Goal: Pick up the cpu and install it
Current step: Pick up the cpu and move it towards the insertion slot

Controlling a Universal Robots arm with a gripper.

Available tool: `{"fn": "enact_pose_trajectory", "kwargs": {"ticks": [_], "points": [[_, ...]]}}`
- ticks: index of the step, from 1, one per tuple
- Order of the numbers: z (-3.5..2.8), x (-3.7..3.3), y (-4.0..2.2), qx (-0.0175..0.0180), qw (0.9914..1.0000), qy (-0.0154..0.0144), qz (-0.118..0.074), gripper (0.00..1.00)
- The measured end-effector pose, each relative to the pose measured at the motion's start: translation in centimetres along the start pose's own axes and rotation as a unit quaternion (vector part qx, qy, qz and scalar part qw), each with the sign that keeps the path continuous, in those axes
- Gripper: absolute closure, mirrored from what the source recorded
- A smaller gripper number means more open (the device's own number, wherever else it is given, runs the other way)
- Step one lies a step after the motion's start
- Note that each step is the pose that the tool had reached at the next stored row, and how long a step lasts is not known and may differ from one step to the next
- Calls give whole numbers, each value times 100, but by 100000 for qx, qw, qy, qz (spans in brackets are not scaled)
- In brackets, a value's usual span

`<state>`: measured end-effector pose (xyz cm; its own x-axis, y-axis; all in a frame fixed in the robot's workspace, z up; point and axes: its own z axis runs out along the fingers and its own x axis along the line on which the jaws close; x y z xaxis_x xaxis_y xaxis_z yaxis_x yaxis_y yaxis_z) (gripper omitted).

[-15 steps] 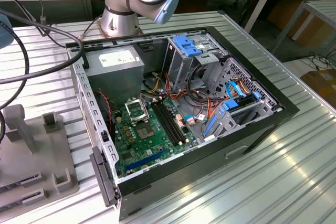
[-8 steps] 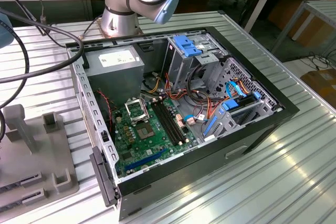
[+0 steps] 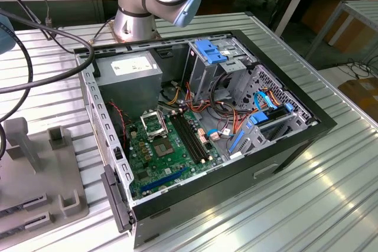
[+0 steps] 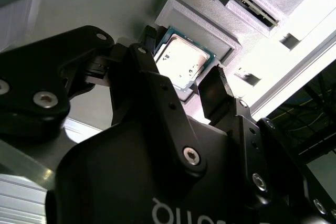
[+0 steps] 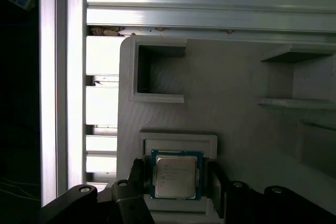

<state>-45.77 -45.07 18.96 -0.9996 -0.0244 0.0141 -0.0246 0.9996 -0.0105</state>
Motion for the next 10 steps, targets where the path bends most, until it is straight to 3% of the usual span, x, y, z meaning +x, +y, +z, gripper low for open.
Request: {"fn": "enact_pose_trajectory", "kwargs": {"ticks": [4,5,10], "points": [[-1,0,0,-1,100000,1,0,41],[0,0,0,-1,100000,-3,-1,49],[-1,0,0,-2,100000,0,-1,49]]}}
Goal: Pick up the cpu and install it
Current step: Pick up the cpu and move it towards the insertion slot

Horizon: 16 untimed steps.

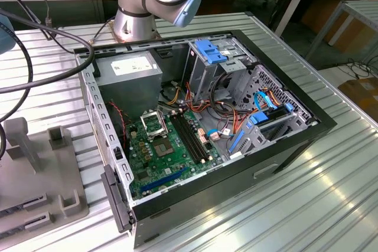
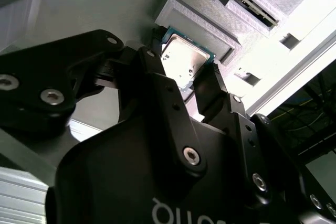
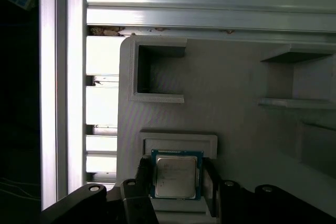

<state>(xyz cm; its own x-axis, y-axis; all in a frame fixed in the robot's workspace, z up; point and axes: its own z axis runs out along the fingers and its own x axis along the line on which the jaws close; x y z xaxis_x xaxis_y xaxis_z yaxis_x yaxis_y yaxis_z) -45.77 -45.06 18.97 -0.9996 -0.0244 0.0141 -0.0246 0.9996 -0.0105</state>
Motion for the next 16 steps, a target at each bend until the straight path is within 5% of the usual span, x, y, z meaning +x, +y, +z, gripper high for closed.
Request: {"fn": "enact_pose_trajectory", "kwargs": {"ticks": [11,14,16], "points": [[-1,0,0,2,100000,-2,-1,53],[-1,0,0,1,100000,1,1,39],[-2,0,0,2,100000,-1,1,39]]}}
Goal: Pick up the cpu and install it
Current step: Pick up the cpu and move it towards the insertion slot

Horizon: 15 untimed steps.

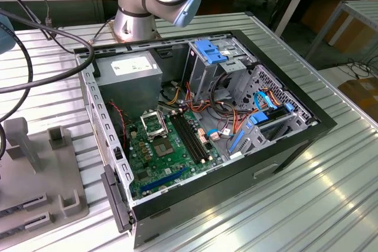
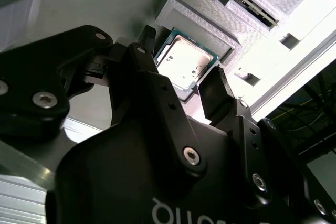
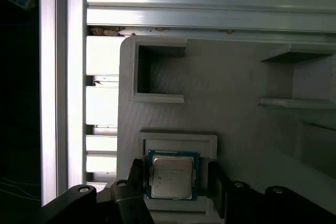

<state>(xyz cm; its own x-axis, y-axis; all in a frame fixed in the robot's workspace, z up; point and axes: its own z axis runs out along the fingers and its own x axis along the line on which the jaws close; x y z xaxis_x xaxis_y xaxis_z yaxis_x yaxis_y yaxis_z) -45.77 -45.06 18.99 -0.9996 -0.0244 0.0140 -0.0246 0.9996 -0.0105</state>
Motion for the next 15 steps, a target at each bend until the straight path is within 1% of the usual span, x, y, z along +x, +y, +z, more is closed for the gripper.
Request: {"fn": "enact_pose_trajectory", "kwargs": {"ticks": [6,7,8,9,15], "points": [[-8,0,0,-2,100000,-1,-1,39],[-8,0,0,99,100000,-6,1,39],[-9,1,0,342,99999,14,9,39],[-8,0,0,466,99999,12,8,39],[-8,0,2,512,99999,12,9,39]]}}
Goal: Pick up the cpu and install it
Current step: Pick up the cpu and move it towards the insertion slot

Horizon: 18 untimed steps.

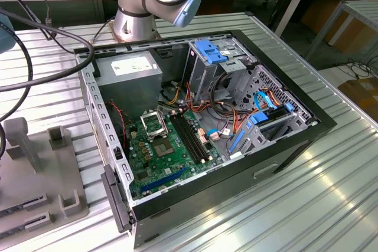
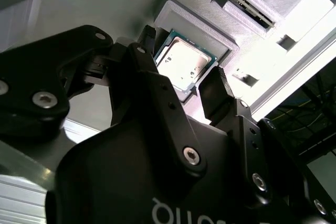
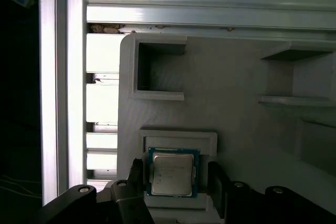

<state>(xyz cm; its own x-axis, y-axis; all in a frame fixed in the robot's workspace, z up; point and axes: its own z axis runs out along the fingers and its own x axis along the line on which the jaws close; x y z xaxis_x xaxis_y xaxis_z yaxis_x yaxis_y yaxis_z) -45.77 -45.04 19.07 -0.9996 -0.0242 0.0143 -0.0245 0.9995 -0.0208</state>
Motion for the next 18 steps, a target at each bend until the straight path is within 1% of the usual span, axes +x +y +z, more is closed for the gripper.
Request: {"fn": "enact_pose_trajectory", "kwargs": {"ticks": [5,13,15,16,18], "points": [[-7,0,13,8,100000,17,-3,39],[-9,0,16,1,100000,4,-4,39],[-9,0,16,2,100000,5,-3,40],[-9,0,16,2,100000,4,-3,47],[-9,0,16,3,100000,4,-5,47]]}}
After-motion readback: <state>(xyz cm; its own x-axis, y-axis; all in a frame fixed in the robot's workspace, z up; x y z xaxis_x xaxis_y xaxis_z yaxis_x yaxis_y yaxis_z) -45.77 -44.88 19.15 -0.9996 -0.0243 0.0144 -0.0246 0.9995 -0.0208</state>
